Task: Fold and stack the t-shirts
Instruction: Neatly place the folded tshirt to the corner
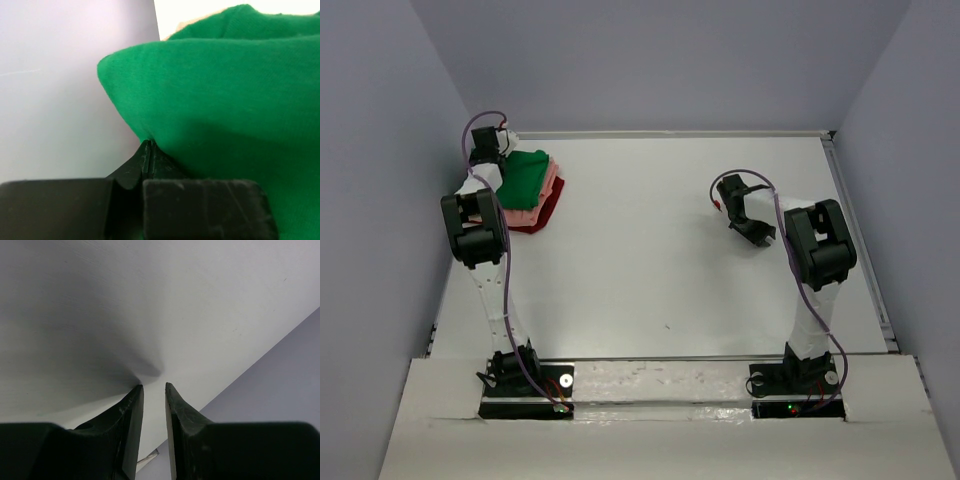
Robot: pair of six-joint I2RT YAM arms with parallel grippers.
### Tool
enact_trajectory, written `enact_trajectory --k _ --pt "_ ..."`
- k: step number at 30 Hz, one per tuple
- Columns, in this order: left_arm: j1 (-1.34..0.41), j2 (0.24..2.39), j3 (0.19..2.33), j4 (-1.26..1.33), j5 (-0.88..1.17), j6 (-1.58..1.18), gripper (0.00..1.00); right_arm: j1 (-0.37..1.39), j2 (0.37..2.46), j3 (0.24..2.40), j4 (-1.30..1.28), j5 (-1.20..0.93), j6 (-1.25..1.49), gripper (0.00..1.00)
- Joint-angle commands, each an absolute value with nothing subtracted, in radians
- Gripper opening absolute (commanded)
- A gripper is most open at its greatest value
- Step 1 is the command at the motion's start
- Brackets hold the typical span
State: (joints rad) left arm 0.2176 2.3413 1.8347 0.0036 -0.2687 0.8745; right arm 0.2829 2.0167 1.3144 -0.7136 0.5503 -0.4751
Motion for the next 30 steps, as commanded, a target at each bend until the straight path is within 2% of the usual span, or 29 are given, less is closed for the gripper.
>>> enact_trajectory --k 1,7,16,30 --pt "0.213 2.264 1.839 0.046 -0.288 0.884 0.00 0.284 2.052 1.322 -0.721 0.488 -0.457 0.30" --pt "0.181 2.126 1.835 0.008 -0.296 0.905 0.00 0.284 2.025 1.313 -0.719 0.468 -0.453 0.30" --pt "0.098 1.938 1.703 0.028 -0.304 0.907 0.00 0.284 1.980 1.305 -0.718 0.437 -0.448 0.30" --pt "0.017 2.037 1.696 0.081 -0.367 0.900 0.00 0.284 1.947 1.278 -0.707 0.408 -0.446 0.30"
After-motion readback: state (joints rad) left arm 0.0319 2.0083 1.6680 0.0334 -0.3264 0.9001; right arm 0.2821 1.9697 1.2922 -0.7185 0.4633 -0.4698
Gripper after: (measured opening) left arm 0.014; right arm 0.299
